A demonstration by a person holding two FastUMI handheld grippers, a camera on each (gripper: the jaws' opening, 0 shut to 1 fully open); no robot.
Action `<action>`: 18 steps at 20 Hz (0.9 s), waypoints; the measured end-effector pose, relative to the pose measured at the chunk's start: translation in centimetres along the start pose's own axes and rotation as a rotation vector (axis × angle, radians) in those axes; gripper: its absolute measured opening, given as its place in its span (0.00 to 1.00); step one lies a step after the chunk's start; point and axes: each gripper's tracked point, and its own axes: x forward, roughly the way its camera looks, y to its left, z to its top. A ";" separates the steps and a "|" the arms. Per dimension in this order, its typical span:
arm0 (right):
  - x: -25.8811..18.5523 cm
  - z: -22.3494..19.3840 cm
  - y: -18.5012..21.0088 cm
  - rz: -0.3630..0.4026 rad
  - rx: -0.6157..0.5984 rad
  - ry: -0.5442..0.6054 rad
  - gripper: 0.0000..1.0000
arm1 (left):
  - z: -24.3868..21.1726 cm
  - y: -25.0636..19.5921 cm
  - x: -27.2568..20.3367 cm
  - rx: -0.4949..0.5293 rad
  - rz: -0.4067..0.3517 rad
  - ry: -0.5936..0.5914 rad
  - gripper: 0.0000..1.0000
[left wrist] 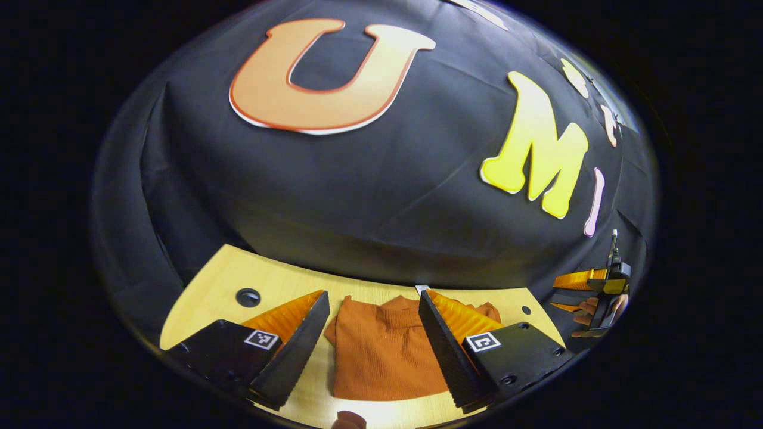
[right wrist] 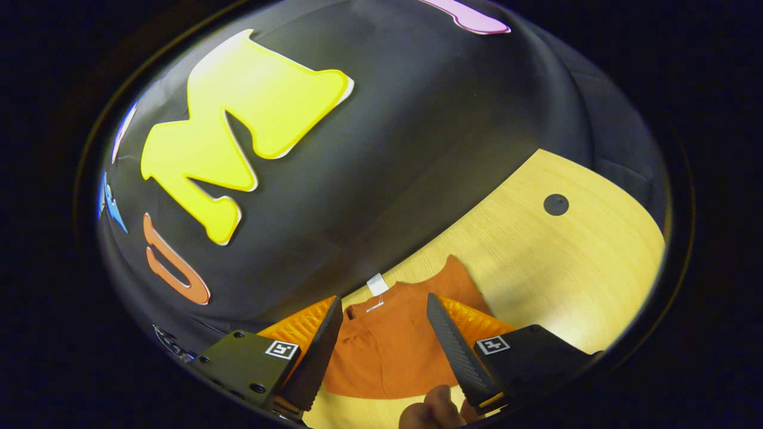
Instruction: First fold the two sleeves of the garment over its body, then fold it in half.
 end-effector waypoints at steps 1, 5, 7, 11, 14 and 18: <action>-1.4 0.1 0.5 0.018 -0.017 -0.001 0.85 | 0.5 -0.3 -1.9 0.021 0.022 -0.017 0.98; -7.1 -0.5 2.0 0.084 -0.116 0.012 0.92 | 2.1 -1.8 -8.9 0.084 0.109 -0.112 0.98; -9.8 -0.5 2.2 0.107 -0.176 0.007 0.92 | 2.3 -2.8 -12.1 0.080 0.142 -0.140 0.97; -14.6 -0.7 2.1 0.143 -0.252 -0.019 0.92 | 2.1 -5.1 -17.3 0.062 0.201 -0.174 0.97; -17.8 -0.4 1.6 0.152 -0.320 -0.051 0.92 | 2.2 -6.7 -20.7 0.080 0.249 -0.210 0.97; -21.4 0.5 1.0 0.135 -0.475 -0.148 0.92 | 2.0 -8.0 -23.6 0.156 0.313 -0.243 0.97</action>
